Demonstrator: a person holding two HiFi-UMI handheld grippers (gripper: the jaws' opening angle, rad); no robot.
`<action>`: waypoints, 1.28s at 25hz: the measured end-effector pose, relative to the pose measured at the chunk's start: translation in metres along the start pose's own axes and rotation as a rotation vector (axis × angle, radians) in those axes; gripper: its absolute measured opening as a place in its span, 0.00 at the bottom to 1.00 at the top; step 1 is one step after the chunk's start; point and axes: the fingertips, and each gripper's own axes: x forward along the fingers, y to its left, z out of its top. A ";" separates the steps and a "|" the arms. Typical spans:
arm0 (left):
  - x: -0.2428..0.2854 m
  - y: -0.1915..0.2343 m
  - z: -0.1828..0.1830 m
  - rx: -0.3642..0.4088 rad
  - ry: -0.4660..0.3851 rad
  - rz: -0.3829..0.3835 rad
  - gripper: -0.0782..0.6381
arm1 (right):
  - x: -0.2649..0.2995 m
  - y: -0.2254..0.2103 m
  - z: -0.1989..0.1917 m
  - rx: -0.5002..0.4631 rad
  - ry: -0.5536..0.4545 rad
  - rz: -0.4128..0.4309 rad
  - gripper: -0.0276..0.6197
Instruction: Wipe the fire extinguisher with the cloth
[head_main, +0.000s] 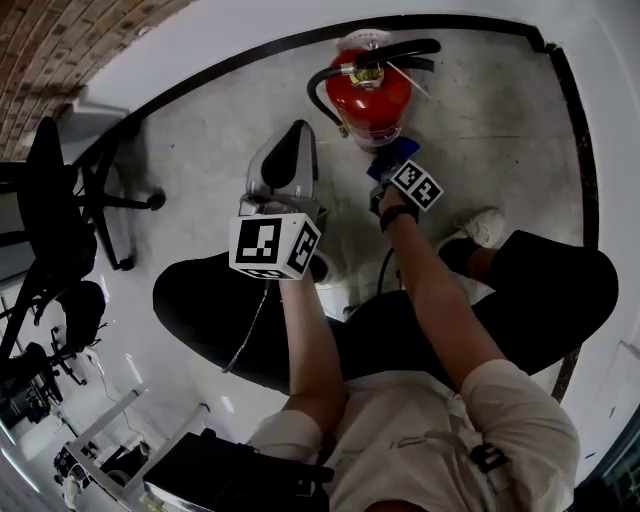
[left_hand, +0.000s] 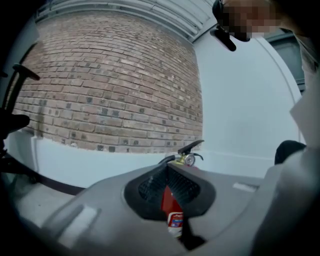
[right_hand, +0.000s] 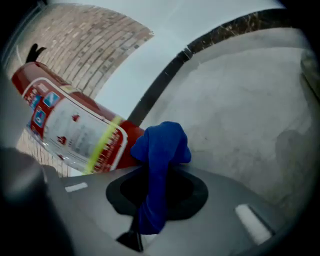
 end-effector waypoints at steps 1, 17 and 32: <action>0.003 0.002 -0.004 -0.004 0.005 0.003 0.11 | 0.008 -0.012 -0.008 0.009 0.029 -0.018 0.13; -0.026 0.007 0.036 -0.002 -0.075 -0.019 0.11 | -0.082 0.117 0.075 -0.279 0.023 0.346 0.15; -0.005 -0.015 0.057 0.013 -0.103 -0.068 0.11 | -0.138 0.211 0.144 -0.187 0.092 0.564 0.14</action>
